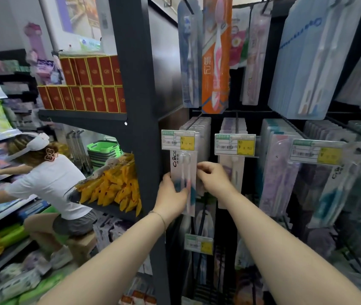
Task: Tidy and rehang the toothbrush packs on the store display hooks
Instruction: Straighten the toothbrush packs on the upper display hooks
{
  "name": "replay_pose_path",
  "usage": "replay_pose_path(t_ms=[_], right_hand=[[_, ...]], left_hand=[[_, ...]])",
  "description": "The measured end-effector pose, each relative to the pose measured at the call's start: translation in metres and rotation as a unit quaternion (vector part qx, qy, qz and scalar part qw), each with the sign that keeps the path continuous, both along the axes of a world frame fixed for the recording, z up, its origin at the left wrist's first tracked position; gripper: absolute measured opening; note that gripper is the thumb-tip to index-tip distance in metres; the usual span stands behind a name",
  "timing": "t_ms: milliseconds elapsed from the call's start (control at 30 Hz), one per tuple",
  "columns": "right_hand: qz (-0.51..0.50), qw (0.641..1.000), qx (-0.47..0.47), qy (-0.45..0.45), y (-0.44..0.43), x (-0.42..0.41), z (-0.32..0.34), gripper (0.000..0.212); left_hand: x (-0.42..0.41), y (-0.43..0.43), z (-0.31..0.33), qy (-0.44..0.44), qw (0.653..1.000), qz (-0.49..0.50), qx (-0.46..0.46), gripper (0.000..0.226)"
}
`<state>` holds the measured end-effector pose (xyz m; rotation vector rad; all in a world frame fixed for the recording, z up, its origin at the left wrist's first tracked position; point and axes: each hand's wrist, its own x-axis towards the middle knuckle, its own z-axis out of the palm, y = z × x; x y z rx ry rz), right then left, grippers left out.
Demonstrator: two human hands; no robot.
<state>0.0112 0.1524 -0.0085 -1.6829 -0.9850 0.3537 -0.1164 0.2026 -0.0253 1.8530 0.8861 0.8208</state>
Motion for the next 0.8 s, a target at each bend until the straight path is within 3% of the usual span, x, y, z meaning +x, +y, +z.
replay_pose_path(t_ms=[233, 367, 500, 567, 800], right_hand=[[-0.035, 0.991, 0.112, -0.065, -0.005, -0.006, -0.007, 0.018], [-0.089, 0.978, 0.05, -0.184, -0.007, -0.005, 0.004, 0.02], [-0.078, 0.966, -0.079, -0.233, -0.01, -0.003, 0.009, 0.019], [-0.062, 0.964, -0.121, -0.229, -0.014, -0.004, 0.003, 0.018], [-0.068, 0.984, -0.14, -0.089, -0.045, 0.0, -0.014, 0.023]], left_hand=[[-0.018, -0.016, -0.005, 0.033, 0.999, 0.001, 0.021, 0.078], [-0.026, -0.026, -0.003, 0.038, 0.998, 0.013, 0.054, 0.041], [-0.025, -0.031, 0.005, 0.048, 0.996, -0.021, 0.076, 0.012], [-0.021, -0.032, 0.009, 0.059, 0.994, -0.051, 0.077, 0.01], [0.001, -0.034, 0.013, 0.13, 0.986, -0.094, 0.034, 0.014]])
